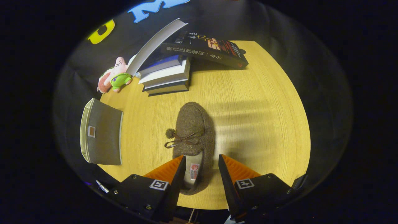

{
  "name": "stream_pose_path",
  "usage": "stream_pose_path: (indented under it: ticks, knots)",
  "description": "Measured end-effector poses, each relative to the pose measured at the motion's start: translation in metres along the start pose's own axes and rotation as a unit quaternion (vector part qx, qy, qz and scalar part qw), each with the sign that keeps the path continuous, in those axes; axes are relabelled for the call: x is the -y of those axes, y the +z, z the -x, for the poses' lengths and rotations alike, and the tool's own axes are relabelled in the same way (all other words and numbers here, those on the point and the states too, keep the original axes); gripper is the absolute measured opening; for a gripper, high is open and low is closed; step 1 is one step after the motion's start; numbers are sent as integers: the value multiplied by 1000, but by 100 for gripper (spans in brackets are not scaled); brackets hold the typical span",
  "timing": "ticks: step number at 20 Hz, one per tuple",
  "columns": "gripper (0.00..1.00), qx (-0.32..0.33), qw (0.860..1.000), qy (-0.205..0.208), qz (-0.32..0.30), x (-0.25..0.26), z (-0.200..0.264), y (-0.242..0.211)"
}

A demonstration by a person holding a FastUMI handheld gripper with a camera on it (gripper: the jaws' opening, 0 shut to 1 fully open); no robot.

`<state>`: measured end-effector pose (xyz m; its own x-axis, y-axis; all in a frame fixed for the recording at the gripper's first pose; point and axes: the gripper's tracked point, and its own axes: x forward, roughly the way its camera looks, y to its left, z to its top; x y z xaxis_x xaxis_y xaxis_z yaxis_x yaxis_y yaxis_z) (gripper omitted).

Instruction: Open the storage box then place both shoes into the box .Put the left shoe in first, then the right shoe, with the right side of both shoes facing outward in a uniform manner.

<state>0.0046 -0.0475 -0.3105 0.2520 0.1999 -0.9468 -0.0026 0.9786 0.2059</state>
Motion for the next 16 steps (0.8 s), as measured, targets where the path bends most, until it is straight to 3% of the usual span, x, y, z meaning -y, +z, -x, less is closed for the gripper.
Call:
stream_pose_path:
  ticks: [5,8,11,12,13,16]
  knots:
    - [64,-34,999,-17,18,10,-32,-6]
    - [64,-43,999,0,-2,4,-48,-2]
    - [18,-57,998,7,16,2,-51,-2]
    - [18,-51,998,-3,23,8,-52,-3]
    - [1,-46,999,-7,24,9,-50,3]
    - [1,-47,999,8,0,3,-43,1]
